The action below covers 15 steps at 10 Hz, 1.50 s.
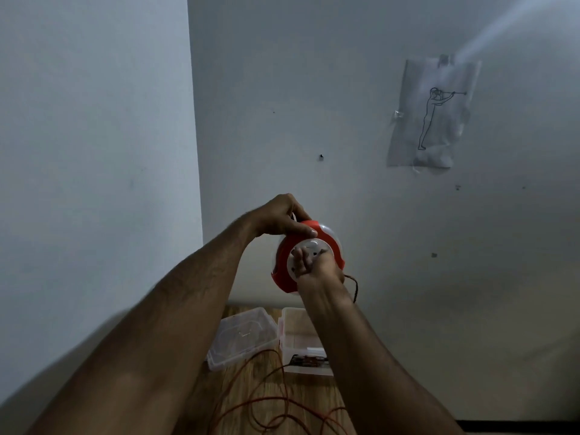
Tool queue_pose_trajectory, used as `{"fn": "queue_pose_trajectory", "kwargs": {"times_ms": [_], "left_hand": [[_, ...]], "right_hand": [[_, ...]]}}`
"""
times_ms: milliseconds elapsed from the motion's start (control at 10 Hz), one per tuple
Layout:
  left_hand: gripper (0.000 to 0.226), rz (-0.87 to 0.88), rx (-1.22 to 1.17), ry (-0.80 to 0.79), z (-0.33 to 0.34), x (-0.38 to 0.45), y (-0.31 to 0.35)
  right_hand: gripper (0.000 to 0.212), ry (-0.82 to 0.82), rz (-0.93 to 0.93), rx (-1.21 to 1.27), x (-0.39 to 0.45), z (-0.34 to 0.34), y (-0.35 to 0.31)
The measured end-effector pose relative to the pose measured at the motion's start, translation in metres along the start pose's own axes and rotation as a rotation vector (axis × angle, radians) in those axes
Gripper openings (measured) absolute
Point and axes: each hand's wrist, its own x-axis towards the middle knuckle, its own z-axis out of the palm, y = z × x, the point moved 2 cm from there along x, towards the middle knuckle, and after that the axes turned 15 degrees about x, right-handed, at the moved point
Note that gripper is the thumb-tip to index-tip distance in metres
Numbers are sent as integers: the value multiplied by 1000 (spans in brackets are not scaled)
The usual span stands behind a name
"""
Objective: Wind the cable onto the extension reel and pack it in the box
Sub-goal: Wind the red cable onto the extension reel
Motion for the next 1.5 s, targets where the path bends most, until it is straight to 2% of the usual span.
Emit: {"fn": "queue_pose_trajectory", "kwargs": {"times_ms": [100, 200, 300, 400, 700, 800, 900, 1000, 1100, 1200, 1300, 1400, 1500], "left_hand": [[30, -3, -26, 1, -3, -2, -1], [30, -11, -62, 33, -9, -3, -2], [32, -16, -80, 44, -17, -4, -2], [32, -13, -84, 25, -20, -2, 0], [33, -26, -87, 28, -15, -2, 2], [32, -12, -68, 0, -11, -2, 5], [33, -3, -59, 9, -9, -4, 6], [34, -7, -93, 29, -12, -5, 6], [33, -6, -98, 59, -16, -3, 10], [34, -1, -56, 86, -18, 1, 15], [32, 15, -21, 88, -15, 3, 18], [31, 37, 10, 78, -11, 2, 19], [29, 33, 10, 45, -6, 0, 15]], "right_hand": [[51, -69, 36, -70, 7, -4, -7], [25, -378, -705, -812, 11, -15, -20], [32, -831, -1628, -1554, 12, -33, -26], [53, -928, -1742, -1922, 21, -46, -32], [68, -826, -1903, -2090, 27, -36, -45], [70, -859, -1940, -2080, 25, -32, -41], [73, -898, -1904, -2013, 21, -22, -42], [65, -843, -1680, -1735, 17, -12, -47], [58, -677, -1412, -1418, 9, -10, -42], [60, -445, -1132, -1111, 10, -11, -27], [61, -187, -703, -768, 18, -15, -9], [59, -11, -308, -370, 12, -11, -2], [69, 28, 3, 36, 4, -2, -2]]}}
